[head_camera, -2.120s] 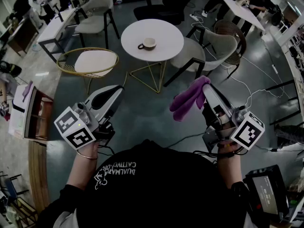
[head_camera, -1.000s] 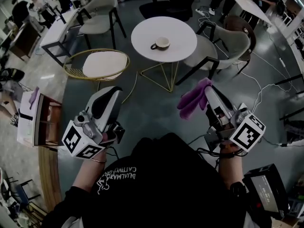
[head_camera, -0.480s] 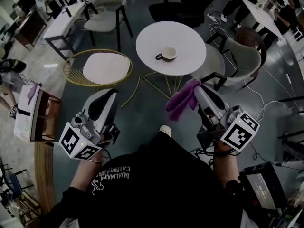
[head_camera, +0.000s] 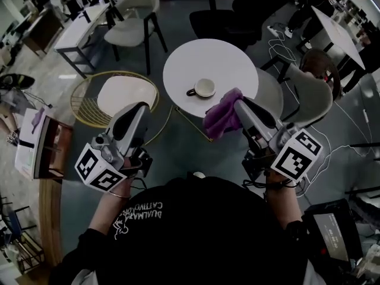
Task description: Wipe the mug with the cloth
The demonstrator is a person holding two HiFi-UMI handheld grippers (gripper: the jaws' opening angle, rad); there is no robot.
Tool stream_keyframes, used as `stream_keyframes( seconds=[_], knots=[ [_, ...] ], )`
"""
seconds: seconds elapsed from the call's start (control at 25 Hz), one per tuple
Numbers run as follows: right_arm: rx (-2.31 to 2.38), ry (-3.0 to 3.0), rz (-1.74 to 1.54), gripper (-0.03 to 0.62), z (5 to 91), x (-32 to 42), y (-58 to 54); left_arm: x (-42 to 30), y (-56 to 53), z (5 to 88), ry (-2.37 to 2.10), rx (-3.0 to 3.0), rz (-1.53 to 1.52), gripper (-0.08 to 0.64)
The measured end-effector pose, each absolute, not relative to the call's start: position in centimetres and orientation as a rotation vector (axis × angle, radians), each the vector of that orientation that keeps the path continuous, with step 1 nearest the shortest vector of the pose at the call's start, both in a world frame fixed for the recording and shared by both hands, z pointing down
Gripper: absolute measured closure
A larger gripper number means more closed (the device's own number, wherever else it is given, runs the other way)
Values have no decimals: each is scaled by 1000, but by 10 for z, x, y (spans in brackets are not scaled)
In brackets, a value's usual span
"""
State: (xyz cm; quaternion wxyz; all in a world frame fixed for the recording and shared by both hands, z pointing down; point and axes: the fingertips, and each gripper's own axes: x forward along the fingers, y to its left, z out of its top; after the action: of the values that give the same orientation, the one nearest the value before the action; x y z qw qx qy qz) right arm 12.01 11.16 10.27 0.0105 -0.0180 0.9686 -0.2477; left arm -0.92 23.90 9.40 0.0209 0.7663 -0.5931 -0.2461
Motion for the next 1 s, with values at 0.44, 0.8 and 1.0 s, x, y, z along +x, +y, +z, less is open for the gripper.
stream_keyframes(
  seconds=[0.44, 0.8, 1.0],
  knots=[
    [-9, 2995, -910, 563, 146, 87, 35, -14, 170, 158, -1878, 2299, -482, 566],
    [-160, 3063, -1135, 563, 226, 51, -1, -54, 104, 247, -1707, 2269, -285, 563],
    [-194, 3059, -1280, 563, 272, 32, -1, -76, 61, 310, -1561, 2281, -132, 563]
  ],
)
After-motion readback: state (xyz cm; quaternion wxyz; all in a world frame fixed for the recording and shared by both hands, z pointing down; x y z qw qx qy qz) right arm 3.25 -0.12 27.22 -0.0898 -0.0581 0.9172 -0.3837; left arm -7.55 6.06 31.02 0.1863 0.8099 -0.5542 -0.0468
